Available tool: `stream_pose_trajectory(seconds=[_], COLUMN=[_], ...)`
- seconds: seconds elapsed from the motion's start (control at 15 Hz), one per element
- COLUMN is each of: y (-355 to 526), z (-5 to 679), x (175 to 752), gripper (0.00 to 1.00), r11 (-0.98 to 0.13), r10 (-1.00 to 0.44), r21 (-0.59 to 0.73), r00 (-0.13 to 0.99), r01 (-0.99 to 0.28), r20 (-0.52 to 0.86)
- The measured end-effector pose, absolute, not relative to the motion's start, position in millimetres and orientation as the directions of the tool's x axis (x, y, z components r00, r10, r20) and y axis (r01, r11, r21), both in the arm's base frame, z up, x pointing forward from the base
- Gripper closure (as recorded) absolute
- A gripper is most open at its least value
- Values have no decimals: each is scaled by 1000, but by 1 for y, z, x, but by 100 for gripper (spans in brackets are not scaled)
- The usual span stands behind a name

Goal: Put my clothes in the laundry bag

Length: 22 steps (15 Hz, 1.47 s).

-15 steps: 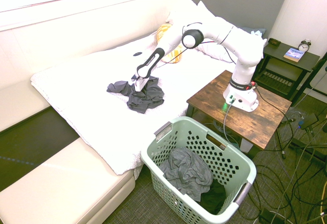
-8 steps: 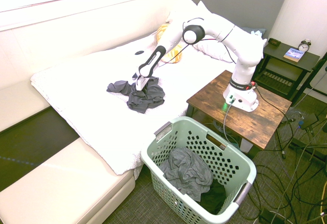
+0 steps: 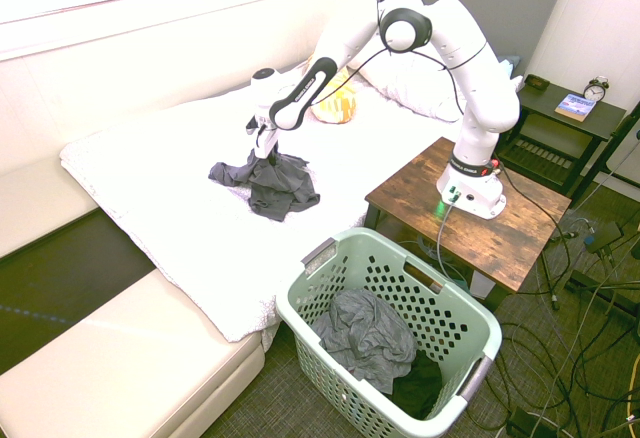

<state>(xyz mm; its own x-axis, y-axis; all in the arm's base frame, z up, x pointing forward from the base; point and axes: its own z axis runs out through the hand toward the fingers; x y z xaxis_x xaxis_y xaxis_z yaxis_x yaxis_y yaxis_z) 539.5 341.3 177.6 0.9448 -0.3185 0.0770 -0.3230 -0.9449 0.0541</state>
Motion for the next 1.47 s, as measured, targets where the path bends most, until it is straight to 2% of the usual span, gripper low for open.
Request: stream_pose_trajectory(seconds=[0.27, 0.53, 0.73, 1.07, 1.47], y=[409, 446, 435, 439, 469], z=[240, 270, 260, 234, 177], x=[419, 233, 104, 46, -49], gripper=[100, 100, 100, 100, 100], r11=[-979, -986, -983, -978, -964], r10=[-194, -99, -50, -20, 53], r21=[52, 128, 175, 207, 265], r00=[978, 993, 996, 999, 997], r01=[-199, -105, -62, -30, 36], r20=[75, 59, 68, 49, 57])
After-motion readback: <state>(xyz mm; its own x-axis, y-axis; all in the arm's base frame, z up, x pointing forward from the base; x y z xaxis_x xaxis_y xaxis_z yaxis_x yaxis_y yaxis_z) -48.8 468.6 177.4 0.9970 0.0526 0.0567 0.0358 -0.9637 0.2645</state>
